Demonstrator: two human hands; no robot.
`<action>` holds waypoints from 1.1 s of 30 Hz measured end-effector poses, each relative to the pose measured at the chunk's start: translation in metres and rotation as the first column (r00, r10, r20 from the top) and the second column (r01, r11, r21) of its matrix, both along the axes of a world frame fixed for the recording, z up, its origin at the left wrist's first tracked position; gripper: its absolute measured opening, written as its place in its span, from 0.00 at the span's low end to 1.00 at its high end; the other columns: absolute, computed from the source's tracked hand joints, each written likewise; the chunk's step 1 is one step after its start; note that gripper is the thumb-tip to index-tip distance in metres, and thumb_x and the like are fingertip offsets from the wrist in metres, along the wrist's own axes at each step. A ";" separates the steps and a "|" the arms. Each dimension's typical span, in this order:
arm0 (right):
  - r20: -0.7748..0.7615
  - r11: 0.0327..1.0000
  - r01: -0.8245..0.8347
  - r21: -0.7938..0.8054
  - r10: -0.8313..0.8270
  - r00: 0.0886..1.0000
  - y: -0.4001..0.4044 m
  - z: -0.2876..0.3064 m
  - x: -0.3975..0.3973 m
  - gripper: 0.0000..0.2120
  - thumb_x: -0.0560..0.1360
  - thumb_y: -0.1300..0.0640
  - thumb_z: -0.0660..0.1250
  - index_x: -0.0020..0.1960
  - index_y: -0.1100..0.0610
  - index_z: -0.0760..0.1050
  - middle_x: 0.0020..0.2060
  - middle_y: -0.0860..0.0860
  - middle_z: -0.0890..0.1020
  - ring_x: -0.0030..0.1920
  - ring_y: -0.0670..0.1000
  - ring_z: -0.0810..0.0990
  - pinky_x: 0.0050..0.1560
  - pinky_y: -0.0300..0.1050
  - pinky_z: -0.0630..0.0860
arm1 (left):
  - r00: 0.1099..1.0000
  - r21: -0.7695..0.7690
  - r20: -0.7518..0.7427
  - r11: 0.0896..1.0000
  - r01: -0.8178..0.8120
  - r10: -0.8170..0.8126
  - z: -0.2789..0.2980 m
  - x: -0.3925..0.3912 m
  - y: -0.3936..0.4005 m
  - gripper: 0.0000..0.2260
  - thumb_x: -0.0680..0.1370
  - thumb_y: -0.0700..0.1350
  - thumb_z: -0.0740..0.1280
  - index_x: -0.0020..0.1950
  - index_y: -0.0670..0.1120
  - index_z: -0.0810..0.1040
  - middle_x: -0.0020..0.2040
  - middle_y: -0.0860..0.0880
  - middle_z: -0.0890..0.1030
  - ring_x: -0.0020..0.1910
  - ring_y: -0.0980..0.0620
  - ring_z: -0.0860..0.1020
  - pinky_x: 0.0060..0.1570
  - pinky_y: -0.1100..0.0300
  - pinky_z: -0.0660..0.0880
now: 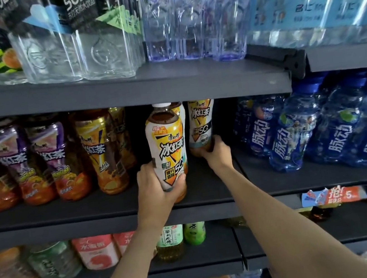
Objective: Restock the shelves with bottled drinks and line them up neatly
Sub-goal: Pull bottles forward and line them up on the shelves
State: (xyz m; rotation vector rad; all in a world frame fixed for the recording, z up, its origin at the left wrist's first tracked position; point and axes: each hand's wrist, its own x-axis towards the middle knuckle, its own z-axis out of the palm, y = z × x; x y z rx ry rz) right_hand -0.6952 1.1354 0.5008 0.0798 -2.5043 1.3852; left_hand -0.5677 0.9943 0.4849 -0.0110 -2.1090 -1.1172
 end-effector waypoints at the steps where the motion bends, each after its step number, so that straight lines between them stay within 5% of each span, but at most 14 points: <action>1: 0.011 1.000 0.005 0.021 -0.005 1.000 -0.001 0.000 0.002 0.28 0.70 0.55 0.72 0.66 0.63 0.66 0.60 0.60 0.77 0.61 0.59 0.75 0.57 0.49 0.72 | 1.000 -0.001 0.003 1.000 0.002 -0.002 0.000 0.000 0.000 0.25 0.65 0.63 0.63 0.53 0.46 0.68 0.44 0.60 0.66 0.49 0.59 0.65 0.47 0.77 0.64; 6: -0.019 0.995 0.056 -0.083 -0.058 0.998 0.005 -0.004 0.042 0.28 0.75 0.55 0.68 0.70 0.62 0.62 0.65 0.58 0.73 0.65 0.56 0.71 0.62 0.44 0.68 | 1.000 -0.041 -0.001 0.999 -0.012 0.012 0.002 0.002 0.000 0.30 0.66 0.63 0.63 0.54 0.39 0.71 0.46 0.51 0.70 0.49 0.58 0.65 0.46 0.72 0.62; 9: -0.074 0.969 -0.245 0.037 0.247 0.966 0.013 -0.007 0.081 0.23 0.73 0.61 0.68 0.67 0.59 0.68 0.60 0.53 0.78 0.61 0.51 0.75 0.57 0.36 0.68 | 1.000 -0.077 -0.005 0.997 -0.019 0.019 0.003 0.001 0.005 0.30 0.67 0.63 0.64 0.54 0.39 0.73 0.45 0.50 0.72 0.49 0.56 0.66 0.48 0.69 0.62; 12: 0.046 0.859 -0.482 0.174 0.482 0.875 0.017 -0.004 0.095 0.27 0.70 0.63 0.69 0.67 0.57 0.66 0.58 0.52 0.78 0.58 0.51 0.76 0.55 0.40 0.71 | 0.999 -0.085 0.025 0.996 0.029 -0.027 0.005 -0.002 0.022 0.26 0.68 0.58 0.70 0.55 0.40 0.74 0.47 0.49 0.74 0.51 0.52 0.70 0.47 0.69 0.63; 15: 0.141 0.866 -0.482 0.133 0.465 0.874 0.018 0.001 0.093 0.30 0.69 0.61 0.72 0.67 0.58 0.63 0.58 0.52 0.77 0.56 0.49 0.75 0.51 0.39 0.70 | 0.995 -0.003 0.039 0.996 0.089 -0.089 0.006 -0.005 0.039 0.24 0.70 0.52 0.72 0.61 0.41 0.72 0.54 0.50 0.75 0.56 0.55 0.70 0.51 0.68 0.66; 21: 0.068 0.912 -0.397 0.100 0.392 0.917 0.021 0.002 0.088 0.29 0.69 0.59 0.73 0.66 0.57 0.65 0.56 0.47 0.75 0.55 0.44 0.72 0.51 0.34 0.67 | 0.987 -0.026 0.075 0.990 0.142 -0.139 0.005 -0.011 0.042 0.28 0.71 0.52 0.71 0.67 0.42 0.68 0.62 0.49 0.76 0.62 0.51 0.73 0.54 0.70 0.66; 25: 0.311 0.776 -0.623 -0.097 0.619 0.721 0.044 0.017 0.078 0.32 0.68 0.60 0.74 0.69 0.53 0.65 0.65 0.48 0.73 0.65 0.46 0.70 0.66 0.41 0.67 | 0.992 0.064 0.032 0.991 0.118 -0.121 0.004 0.002 0.031 0.28 0.67 0.51 0.75 0.62 0.44 0.70 0.56 0.49 0.76 0.56 0.55 0.74 0.49 0.75 0.68; 27: 0.334 0.806 -0.548 -0.224 0.591 0.734 0.050 0.019 0.068 0.35 0.69 0.63 0.72 0.72 0.56 0.61 0.69 0.51 0.68 0.68 0.48 0.67 0.66 0.41 0.66 | 0.998 0.071 0.011 0.995 0.064 -0.065 -0.001 0.011 0.021 0.26 0.66 0.48 0.76 0.58 0.43 0.69 0.52 0.50 0.73 0.53 0.55 0.71 0.45 0.77 0.66; 30: 0.224 0.970 -0.221 -0.101 0.239 0.945 0.035 0.018 0.036 0.39 0.68 0.56 0.75 0.72 0.60 0.59 0.69 0.55 0.68 0.68 0.54 0.68 0.66 0.46 0.67 | 0.997 0.093 0.026 0.993 -0.073 0.070 0.000 0.021 0.001 0.24 0.65 0.45 0.77 0.53 0.45 0.66 0.50 0.49 0.70 0.52 0.54 0.69 0.45 0.69 0.66; 33: 0.178 0.991 -0.080 -0.109 0.098 0.979 0.002 0.015 0.012 0.39 0.67 0.54 0.76 0.70 0.60 0.60 0.66 0.57 0.71 0.66 0.57 0.70 0.63 0.46 0.68 | 0.990 0.048 0.013 0.989 -0.142 0.141 0.001 0.019 -0.019 0.23 0.65 0.45 0.77 0.50 0.45 0.65 0.47 0.48 0.70 0.50 0.52 0.70 0.47 0.59 0.68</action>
